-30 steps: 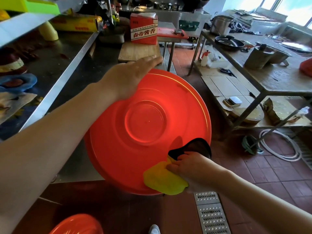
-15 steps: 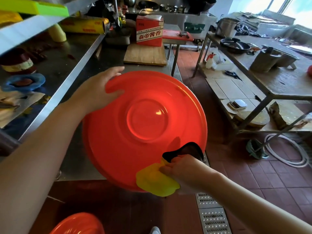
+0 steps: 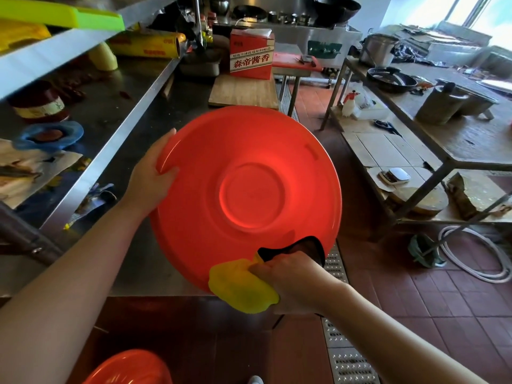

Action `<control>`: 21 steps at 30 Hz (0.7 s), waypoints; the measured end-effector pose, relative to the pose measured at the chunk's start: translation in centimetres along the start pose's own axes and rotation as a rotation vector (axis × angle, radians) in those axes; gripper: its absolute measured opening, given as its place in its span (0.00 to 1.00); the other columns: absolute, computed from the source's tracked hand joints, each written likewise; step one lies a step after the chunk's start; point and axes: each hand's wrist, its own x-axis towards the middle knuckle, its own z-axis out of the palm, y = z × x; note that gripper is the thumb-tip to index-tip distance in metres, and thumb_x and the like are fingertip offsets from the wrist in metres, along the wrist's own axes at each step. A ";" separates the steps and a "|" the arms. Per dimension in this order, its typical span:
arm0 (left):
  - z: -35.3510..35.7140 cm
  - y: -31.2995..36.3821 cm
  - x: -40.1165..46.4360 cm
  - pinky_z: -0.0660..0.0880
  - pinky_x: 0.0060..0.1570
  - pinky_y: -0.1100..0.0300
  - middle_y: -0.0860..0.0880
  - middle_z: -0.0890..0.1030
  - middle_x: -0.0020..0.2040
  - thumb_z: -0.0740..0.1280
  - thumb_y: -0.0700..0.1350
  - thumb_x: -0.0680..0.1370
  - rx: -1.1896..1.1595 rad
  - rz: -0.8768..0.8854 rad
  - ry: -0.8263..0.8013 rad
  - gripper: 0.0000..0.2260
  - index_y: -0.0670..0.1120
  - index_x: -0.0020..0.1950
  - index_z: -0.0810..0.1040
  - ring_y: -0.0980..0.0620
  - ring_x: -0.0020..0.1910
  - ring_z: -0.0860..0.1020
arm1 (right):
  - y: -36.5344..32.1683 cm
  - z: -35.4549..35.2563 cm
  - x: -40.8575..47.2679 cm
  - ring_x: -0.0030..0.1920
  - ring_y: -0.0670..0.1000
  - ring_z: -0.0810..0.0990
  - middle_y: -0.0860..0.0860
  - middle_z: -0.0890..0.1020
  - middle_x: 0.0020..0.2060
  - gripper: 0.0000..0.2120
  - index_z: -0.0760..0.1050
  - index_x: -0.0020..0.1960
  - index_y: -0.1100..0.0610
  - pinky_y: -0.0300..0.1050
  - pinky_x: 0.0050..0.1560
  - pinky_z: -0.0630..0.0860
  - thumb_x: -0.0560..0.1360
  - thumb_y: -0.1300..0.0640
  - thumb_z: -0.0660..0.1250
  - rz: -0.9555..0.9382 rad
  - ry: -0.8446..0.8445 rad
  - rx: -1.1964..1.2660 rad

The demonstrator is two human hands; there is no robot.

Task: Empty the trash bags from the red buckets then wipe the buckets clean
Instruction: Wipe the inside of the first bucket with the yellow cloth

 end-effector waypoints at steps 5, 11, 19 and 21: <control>-0.9 2.3 1.4 0.62 0.57 0.76 0.64 0.67 0.70 0.64 0.39 0.80 0.078 0.069 -0.061 0.31 0.65 0.77 0.61 0.73 0.63 0.67 | -0.4 0.3 1.1 0.51 0.55 0.81 0.48 0.81 0.52 0.28 0.66 0.68 0.43 0.48 0.44 0.75 0.69 0.47 0.68 0.053 -0.005 0.221; -1.8 4.4 3.7 0.60 0.62 0.77 0.60 0.68 0.72 0.63 0.36 0.79 0.255 0.207 -0.154 0.32 0.63 0.77 0.62 0.65 0.68 0.66 | -1.1 0.6 3.3 0.54 0.51 0.80 0.45 0.80 0.55 0.26 0.68 0.65 0.43 0.49 0.52 0.76 0.69 0.43 0.73 0.072 -0.016 0.523; -0.5 6.1 5.5 0.58 0.55 0.85 0.61 0.67 0.68 0.62 0.33 0.78 0.254 0.206 -0.237 0.32 0.59 0.77 0.63 0.71 0.62 0.64 | 1.3 2.6 5.9 0.67 0.55 0.71 0.51 0.73 0.68 0.39 0.59 0.76 0.43 0.52 0.65 0.68 0.71 0.26 0.58 0.231 -0.117 0.533; -0.2 6.4 6.0 0.58 0.52 0.87 0.61 0.67 0.67 0.62 0.33 0.78 0.254 0.185 -0.241 0.32 0.59 0.77 0.63 0.70 0.62 0.64 | 2.0 3.2 6.8 0.71 0.57 0.67 0.52 0.69 0.72 0.40 0.56 0.77 0.44 0.54 0.70 0.63 0.71 0.24 0.52 0.278 -0.157 0.494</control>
